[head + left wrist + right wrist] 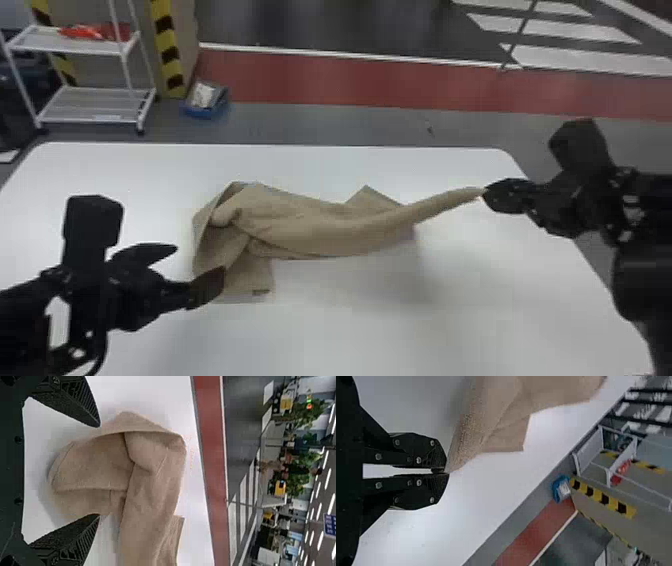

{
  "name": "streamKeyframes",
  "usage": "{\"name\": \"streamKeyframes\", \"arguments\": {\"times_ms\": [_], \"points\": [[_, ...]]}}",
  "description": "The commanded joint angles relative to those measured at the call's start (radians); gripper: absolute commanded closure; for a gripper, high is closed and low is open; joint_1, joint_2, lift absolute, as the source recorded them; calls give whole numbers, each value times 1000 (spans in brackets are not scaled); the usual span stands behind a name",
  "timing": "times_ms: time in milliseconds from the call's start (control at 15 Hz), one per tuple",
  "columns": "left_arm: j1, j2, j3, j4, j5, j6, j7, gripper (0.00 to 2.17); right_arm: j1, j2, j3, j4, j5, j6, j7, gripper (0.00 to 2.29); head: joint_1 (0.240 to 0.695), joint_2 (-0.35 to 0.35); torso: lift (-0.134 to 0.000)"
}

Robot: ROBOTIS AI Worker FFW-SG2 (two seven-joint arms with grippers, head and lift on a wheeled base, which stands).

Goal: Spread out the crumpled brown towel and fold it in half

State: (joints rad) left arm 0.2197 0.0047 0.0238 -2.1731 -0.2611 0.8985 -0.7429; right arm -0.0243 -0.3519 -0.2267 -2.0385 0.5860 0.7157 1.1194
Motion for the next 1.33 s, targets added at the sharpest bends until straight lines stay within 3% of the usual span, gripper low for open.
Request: {"name": "streamKeyframes", "arguments": {"times_ms": [0, 67, 200, 400, 667, 867, 1000, 1067, 1133, 1267], "points": [[53, 14, -51, -34, -1, 0, 0, 87, -65, 1, 12, -14, -54, 232, -55, 1058, 695, -232, -124], [66, 18, -76, -36, -3, 3, -12, 93, -83, 5, 33, -29, -68, 284, -72, 1058, 695, -258, -124], [82, 21, -120, -36, -12, 6, -10, 137, -146, 56, 40, -48, -110, 342, -130, 1058, 695, -285, -124], [96, 11, -199, -33, -12, 12, 82, 147, -270, 86, 63, -46, -135, 437, -196, 1058, 695, -292, -124], [61, -7, -295, 4, -12, 3, 244, 147, -309, 137, 93, -49, -161, 471, -225, 1058, 695, -293, -124], [24, -7, -335, 87, -30, -68, 356, 151, -309, 137, 101, -68, -163, 508, -224, 1058, 695, -281, -124], [4, -7, -367, 181, -79, -264, 507, 174, -301, 137, 101, -86, -167, 523, -219, 1058, 695, -273, -124], [-10, -7, -369, 214, -98, -298, 539, 215, -296, 137, 101, -94, -166, 532, -216, 1058, 695, -265, -124], [-30, -7, -366, 233, -101, -279, 522, 329, -292, 137, 98, -104, -167, 545, -214, 1058, 695, -258, -124], [-53, -7, -363, 254, -122, -151, 507, 876, -286, 137, 76, -115, -181, 548, -214, 1058, 695, -258, -124]]}}
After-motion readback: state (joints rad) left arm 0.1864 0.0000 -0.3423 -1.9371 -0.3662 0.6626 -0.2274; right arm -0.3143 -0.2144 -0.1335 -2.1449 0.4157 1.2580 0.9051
